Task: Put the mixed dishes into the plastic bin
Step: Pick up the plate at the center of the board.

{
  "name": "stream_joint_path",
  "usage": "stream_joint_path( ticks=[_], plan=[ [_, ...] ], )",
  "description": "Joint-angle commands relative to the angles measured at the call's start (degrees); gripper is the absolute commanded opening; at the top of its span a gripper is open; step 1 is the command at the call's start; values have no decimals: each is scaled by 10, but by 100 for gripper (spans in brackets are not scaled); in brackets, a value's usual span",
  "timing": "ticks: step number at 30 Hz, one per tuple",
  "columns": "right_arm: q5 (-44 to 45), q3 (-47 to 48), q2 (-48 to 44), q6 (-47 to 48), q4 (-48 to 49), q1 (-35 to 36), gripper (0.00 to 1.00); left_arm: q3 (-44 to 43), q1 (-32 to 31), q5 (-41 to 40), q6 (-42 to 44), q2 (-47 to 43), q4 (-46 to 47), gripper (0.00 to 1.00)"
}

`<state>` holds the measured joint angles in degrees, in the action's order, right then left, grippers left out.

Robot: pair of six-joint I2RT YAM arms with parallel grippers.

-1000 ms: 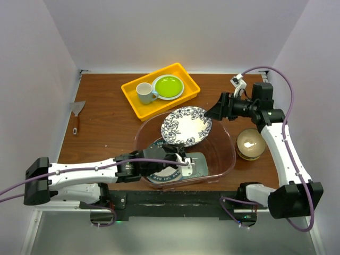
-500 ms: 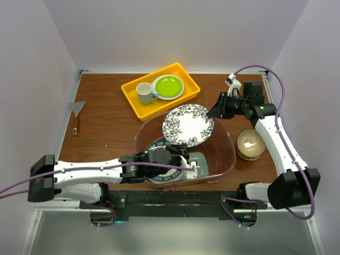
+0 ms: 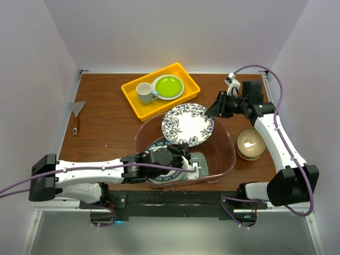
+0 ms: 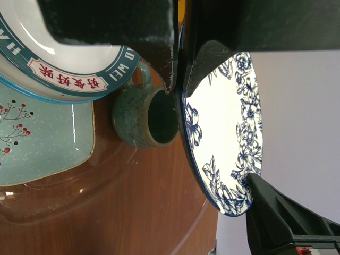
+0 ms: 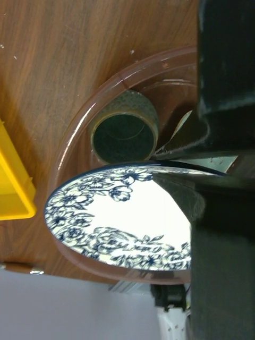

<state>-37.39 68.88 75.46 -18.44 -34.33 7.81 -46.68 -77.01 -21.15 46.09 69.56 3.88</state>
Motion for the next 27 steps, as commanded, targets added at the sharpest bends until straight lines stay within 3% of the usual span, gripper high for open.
stream_joint_path(
  ticks=[1,6,9,10,13,18,19,20,22,23,27],
  plan=[
    [-72,-10,-17,-14,17,11,37,-55,0,-21,44,-5,147,0],
    [-66,-18,-10,-15,18,14,41,-60,-1,-32,60,-2,155,0],
    [-72,-15,-8,-18,18,17,31,-61,-1,-32,62,0,153,0],
    [-78,-14,-7,-20,18,18,19,-61,-1,-32,61,0,152,0],
    [-87,-10,-4,-23,19,18,1,-59,-1,-29,58,4,149,0],
    [-99,10,-10,-14,14,16,0,-68,-1,-21,20,8,139,0],
    [-101,13,-11,-13,14,16,0,-72,-1,-19,8,8,127,5],
    [-108,13,-15,-12,16,16,0,-77,-1,-9,-25,6,116,19],
    [-121,5,-21,-16,36,16,0,-98,-1,0,-61,2,84,37],
    [-128,-7,-23,-21,46,16,0,-104,-1,6,-92,0,74,53],
    [-164,-21,-26,-40,87,16,0,-126,0,36,-151,-19,31,76]
  ],
)
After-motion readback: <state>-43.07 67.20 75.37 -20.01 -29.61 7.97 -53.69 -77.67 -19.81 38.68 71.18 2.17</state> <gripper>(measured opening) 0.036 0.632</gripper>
